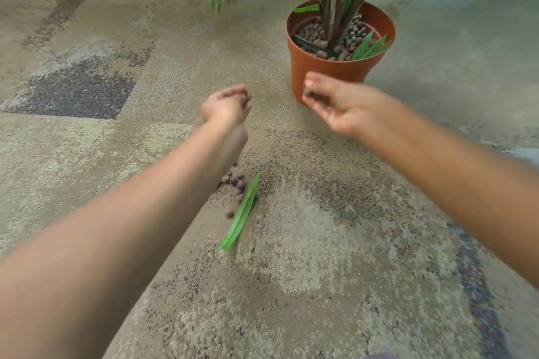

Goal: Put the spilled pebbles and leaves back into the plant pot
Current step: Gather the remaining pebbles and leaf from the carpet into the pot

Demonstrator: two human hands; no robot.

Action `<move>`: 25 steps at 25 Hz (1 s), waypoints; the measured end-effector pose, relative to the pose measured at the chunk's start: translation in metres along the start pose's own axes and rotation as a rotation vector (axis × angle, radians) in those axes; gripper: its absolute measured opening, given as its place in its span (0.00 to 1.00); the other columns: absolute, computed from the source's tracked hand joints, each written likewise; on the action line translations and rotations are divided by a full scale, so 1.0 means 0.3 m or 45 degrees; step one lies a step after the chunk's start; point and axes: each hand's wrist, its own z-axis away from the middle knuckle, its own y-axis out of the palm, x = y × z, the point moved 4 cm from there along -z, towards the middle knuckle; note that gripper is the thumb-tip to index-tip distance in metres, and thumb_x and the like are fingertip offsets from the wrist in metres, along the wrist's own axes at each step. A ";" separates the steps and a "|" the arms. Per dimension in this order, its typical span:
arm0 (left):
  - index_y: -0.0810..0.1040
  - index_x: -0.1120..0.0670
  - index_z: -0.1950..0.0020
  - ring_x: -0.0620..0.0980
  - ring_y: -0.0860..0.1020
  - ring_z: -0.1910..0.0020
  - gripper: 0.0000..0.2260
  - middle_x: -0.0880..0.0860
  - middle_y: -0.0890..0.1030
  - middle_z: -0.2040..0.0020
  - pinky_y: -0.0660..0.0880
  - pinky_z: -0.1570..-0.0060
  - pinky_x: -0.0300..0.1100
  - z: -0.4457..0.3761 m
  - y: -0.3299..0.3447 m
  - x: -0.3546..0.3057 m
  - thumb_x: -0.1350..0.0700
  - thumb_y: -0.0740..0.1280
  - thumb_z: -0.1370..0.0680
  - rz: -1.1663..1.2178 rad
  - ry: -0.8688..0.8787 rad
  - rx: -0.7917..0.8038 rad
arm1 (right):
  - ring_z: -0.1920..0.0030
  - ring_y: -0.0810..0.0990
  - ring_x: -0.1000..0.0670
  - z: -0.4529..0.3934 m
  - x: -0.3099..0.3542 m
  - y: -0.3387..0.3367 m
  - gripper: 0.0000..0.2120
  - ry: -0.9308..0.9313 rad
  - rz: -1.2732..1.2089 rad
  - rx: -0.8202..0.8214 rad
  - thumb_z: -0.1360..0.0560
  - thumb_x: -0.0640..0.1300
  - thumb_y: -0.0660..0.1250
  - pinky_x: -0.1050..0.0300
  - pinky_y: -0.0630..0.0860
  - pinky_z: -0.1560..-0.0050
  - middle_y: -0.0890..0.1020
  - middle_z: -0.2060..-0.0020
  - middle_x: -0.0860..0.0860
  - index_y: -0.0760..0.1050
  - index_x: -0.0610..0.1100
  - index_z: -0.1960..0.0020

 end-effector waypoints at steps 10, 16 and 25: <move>0.71 0.56 0.35 0.54 0.75 0.40 0.15 0.57 0.75 0.38 0.74 0.48 0.39 0.013 0.387 -0.163 0.57 0.59 0.21 -0.296 0.316 0.446 | 0.30 0.61 0.42 -0.110 0.361 -0.027 0.28 -0.297 0.125 -0.175 0.25 0.44 0.66 0.36 0.69 0.40 0.60 0.28 0.43 0.58 0.43 0.28; 0.65 0.55 0.31 0.49 0.79 0.50 0.19 0.53 0.78 0.46 0.79 0.51 0.42 -0.074 -0.029 -0.182 0.57 0.61 0.22 -0.808 0.716 0.192 | 0.66 0.81 0.55 0.017 0.136 -0.070 0.09 -0.815 0.567 -0.346 0.24 0.37 0.62 0.55 0.82 0.66 0.80 0.59 0.49 0.70 0.46 0.46; 0.72 0.52 0.44 0.44 0.75 0.61 0.16 0.50 0.76 0.51 0.70 0.66 0.33 -0.100 -0.475 0.062 0.56 0.70 0.30 -1.584 0.549 0.345 | 0.46 0.76 0.52 0.147 -0.533 0.128 0.15 -1.243 2.401 1.009 0.25 0.46 0.64 0.57 0.75 0.45 0.80 0.45 0.52 0.73 0.50 0.38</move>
